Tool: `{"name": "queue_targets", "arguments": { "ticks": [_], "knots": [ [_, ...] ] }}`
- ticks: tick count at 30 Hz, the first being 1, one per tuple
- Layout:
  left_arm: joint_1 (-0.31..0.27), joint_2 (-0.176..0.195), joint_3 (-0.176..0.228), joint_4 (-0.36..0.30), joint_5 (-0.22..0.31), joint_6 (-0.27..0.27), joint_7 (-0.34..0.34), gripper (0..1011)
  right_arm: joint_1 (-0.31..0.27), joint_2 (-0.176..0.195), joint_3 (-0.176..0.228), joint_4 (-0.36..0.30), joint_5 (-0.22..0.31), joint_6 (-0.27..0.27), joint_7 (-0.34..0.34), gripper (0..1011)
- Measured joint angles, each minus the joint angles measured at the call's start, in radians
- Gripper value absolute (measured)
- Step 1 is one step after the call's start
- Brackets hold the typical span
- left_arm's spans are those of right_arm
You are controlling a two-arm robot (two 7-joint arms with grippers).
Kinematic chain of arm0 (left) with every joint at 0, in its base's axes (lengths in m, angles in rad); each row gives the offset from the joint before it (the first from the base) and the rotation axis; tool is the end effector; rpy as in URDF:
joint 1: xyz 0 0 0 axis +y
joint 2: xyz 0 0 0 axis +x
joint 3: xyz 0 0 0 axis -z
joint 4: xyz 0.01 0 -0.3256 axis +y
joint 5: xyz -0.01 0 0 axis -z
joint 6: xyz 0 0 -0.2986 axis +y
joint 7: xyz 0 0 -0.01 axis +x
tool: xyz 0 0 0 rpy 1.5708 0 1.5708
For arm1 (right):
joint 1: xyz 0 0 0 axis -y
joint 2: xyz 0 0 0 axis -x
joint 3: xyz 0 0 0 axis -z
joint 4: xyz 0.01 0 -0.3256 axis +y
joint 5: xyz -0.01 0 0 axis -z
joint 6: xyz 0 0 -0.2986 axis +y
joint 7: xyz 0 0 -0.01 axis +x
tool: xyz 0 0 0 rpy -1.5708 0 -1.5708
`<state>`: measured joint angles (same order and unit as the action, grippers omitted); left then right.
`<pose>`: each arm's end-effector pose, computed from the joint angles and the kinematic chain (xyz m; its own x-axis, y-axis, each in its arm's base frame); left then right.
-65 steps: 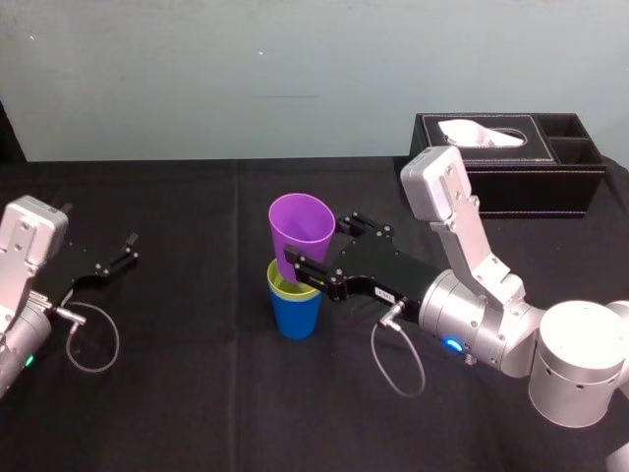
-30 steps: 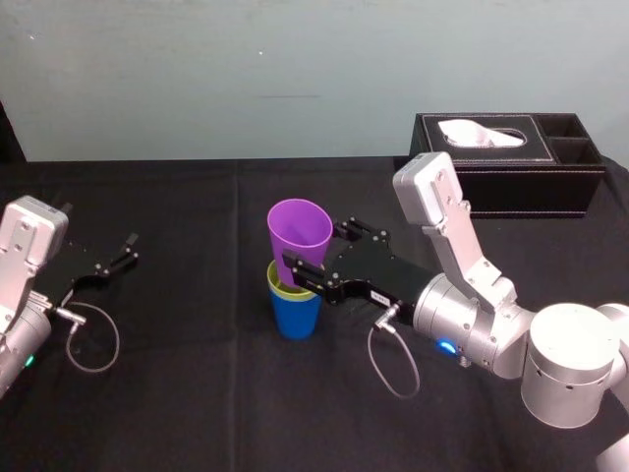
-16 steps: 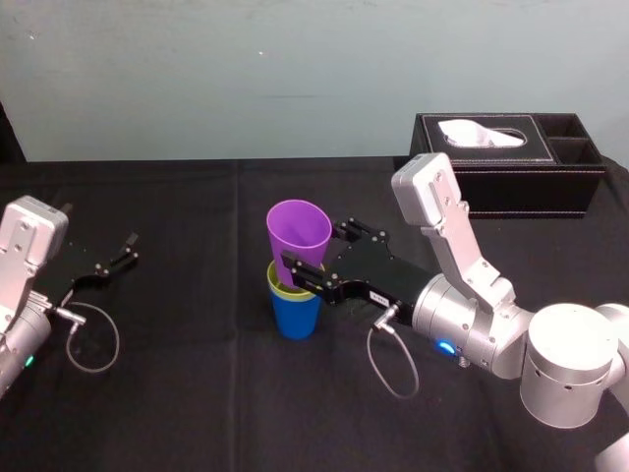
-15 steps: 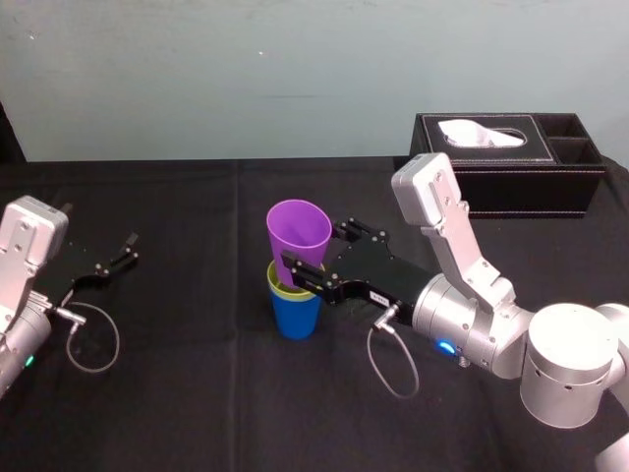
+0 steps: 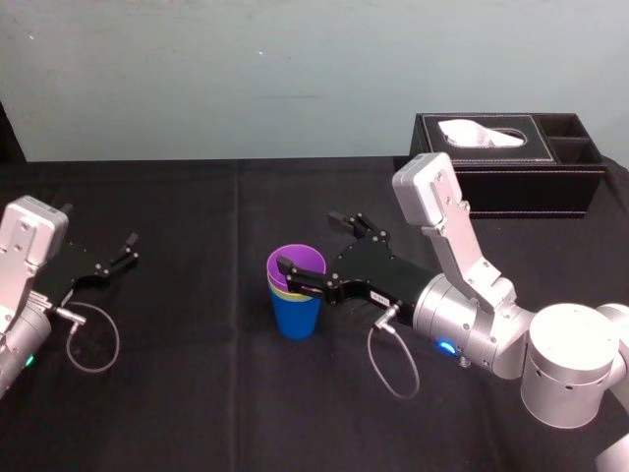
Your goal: Stack the three plastic cups sequentially using one hand.
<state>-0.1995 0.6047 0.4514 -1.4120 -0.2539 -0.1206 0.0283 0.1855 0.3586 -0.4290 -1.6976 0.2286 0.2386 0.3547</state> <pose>0.3542 0.1056 -0.3290 0.2923 0.8803 0.3737 -0.9552 0.2874 0.0702 0.3436 0.0192 -0.2675 0.6981 -0.7040 0.1306 0.7158 0.6823 -0.1485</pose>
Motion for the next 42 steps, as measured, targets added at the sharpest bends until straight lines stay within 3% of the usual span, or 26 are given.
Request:
{"name": "queue_targets", "arguments": {
  "ticks": [17, 32, 42],
  "knots": [
    [0.000, 0.000, 0.000, 0.000, 0.000, 0.000, 0.000, 1010, -0.003, 0.001, 0.003, -0.002, 0.001, -0.002, -0.001, 1003],
    [0.000, 0.000, 0.000, 0.000, 0.000, 0.000, 0.000, 1010, -0.110, 0.050, 0.145, -0.016, 0.001, -0.108, -0.064, 1003],
    [0.000, 0.000, 0.000, 0.000, 0.000, 0.000, 0.000, 1010, -0.116, 0.052, 0.151, -0.012, -0.002, -0.115, -0.068, 1003]
  ]
}}
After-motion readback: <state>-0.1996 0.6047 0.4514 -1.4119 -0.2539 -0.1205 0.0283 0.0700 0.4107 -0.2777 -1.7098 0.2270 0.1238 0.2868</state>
